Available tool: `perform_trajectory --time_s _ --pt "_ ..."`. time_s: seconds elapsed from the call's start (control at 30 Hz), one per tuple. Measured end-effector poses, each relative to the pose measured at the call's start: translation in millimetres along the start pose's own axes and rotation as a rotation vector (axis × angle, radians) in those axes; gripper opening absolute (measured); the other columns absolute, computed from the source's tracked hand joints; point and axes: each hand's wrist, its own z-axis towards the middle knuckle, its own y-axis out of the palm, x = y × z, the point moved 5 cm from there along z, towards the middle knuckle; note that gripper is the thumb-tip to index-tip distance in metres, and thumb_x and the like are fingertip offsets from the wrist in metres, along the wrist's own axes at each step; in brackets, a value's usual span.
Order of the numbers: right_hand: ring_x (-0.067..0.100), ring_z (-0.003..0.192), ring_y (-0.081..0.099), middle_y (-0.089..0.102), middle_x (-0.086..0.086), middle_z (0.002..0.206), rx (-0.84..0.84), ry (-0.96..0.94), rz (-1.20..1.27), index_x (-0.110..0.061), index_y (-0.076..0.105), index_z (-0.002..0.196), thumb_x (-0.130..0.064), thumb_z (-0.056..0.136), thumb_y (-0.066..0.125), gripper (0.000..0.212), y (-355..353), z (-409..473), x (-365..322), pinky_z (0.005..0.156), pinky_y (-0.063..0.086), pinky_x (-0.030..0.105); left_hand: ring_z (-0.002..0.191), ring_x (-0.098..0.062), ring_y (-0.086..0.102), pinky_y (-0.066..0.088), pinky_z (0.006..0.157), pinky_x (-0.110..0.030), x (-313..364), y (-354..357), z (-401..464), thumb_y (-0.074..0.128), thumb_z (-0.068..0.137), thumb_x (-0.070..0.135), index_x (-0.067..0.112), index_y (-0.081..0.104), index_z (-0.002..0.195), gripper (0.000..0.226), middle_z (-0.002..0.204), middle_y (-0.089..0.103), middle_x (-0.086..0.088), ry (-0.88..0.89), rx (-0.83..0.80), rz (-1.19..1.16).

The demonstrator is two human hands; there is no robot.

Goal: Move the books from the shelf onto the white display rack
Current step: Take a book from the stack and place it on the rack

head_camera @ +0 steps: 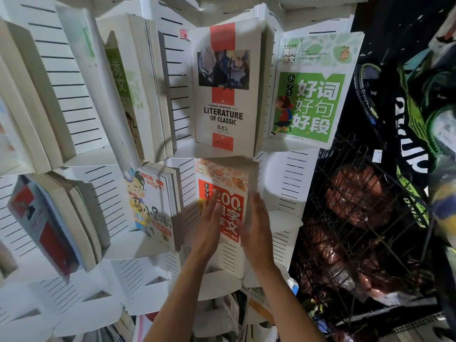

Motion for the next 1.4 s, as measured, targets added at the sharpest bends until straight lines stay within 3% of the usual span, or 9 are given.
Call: perform_trajectory --time_s 0.1,0.23,0.37,0.5,0.67,0.83,1.0,1.13,1.4 --pt "0.017 0.140 0.039 0.025 0.003 0.162 0.005 -0.020 -0.017 -0.045 0.000 0.155 -0.041 0.101 0.040 0.067 3 3 -1 0.085 0.060 0.036 0.150 -0.025 0.026 0.037 0.112 -0.060 -3 -1 2 0.024 0.078 0.092 0.081 0.017 0.131 0.054 0.166 0.016 0.007 0.002 -0.017 -0.005" --pt "0.014 0.141 0.036 0.025 0.001 0.162 0.008 -0.012 -0.027 -0.037 0.005 0.157 -0.035 0.103 0.044 0.066 6 3 1 0.085 0.059 0.032 0.148 -0.025 0.030 0.034 0.115 -0.057 7 -8 0 0.023 0.082 0.089 0.077 0.020 0.133 0.053 0.164 0.023 0.004 -0.048 -0.091 0.047" --pt "0.010 0.146 0.025 0.025 0.001 0.162 -0.019 0.016 -0.031 -0.032 0.013 0.155 -0.040 0.100 0.044 0.063 -3 1 -9 0.100 0.042 0.026 0.149 -0.016 0.026 0.030 0.116 -0.044 24 -16 -12 0.022 0.092 0.071 0.049 0.025 0.149 0.061 0.165 0.018 0.011 -0.021 -0.123 0.204" --pt "0.012 0.147 0.023 0.027 0.001 0.161 0.013 0.000 -0.044 -0.036 0.020 0.153 -0.033 0.103 0.051 0.059 -22 -2 -36 0.100 0.029 0.014 0.144 -0.011 0.032 0.033 0.108 -0.032 31 -27 -25 0.021 0.096 0.070 0.053 0.023 0.147 0.053 0.165 0.012 0.017 0.091 -0.147 0.313" --pt "0.006 0.150 0.015 0.023 -0.014 0.160 0.079 0.044 0.060 -0.037 0.034 0.150 -0.047 0.098 0.046 0.054 -47 -17 -68 0.114 0.012 0.007 0.150 -0.017 0.024 0.030 0.117 -0.053 52 -54 -43 0.007 0.087 0.082 0.049 0.028 0.151 0.075 0.164 0.018 0.013 0.219 -0.086 0.497" --pt "0.027 0.149 0.021 0.025 0.002 0.158 0.092 -0.016 -0.174 -0.017 0.041 0.148 -0.065 0.098 0.026 0.071 -72 -34 -101 0.117 0.016 0.037 0.153 -0.015 0.008 0.017 0.122 -0.044 81 -82 -77 0.011 0.091 0.076 0.045 0.028 0.153 0.071 0.165 0.015 0.011 0.352 -0.105 0.600" --pt "0.019 0.152 0.009 0.019 0.001 0.163 0.047 0.041 -0.232 -0.023 0.036 0.151 -0.071 0.095 0.019 0.076 -94 -62 -137 0.120 0.011 0.036 0.147 -0.007 -0.011 0.008 0.117 -0.040 100 -109 -114 0.019 0.091 0.072 0.048 0.020 0.154 0.067 0.159 -0.003 0.018 0.417 -0.089 0.704" --pt "0.007 0.152 -0.005 0.009 -0.008 0.165 -0.018 0.053 -0.259 -0.029 0.031 0.154 -0.076 0.092 0.015 0.079 -103 -82 -168 0.121 0.005 0.033 0.148 -0.009 -0.014 0.003 0.119 -0.041 113 -129 -142 0.022 0.091 0.073 0.046 0.018 0.155 0.070 0.163 -0.003 0.011 0.440 -0.024 0.761" --pt "0.003 0.151 -0.003 0.006 -0.015 0.165 -0.144 0.001 -0.185 -0.036 0.024 0.155 -0.067 0.095 0.022 0.067 -112 -135 -222 0.124 0.010 0.039 0.153 -0.016 -0.005 0.009 0.121 -0.048 128 -173 -212 0.023 0.089 0.075 0.046 0.022 0.153 0.070 0.167 0.007 0.006 0.383 0.069 0.733"
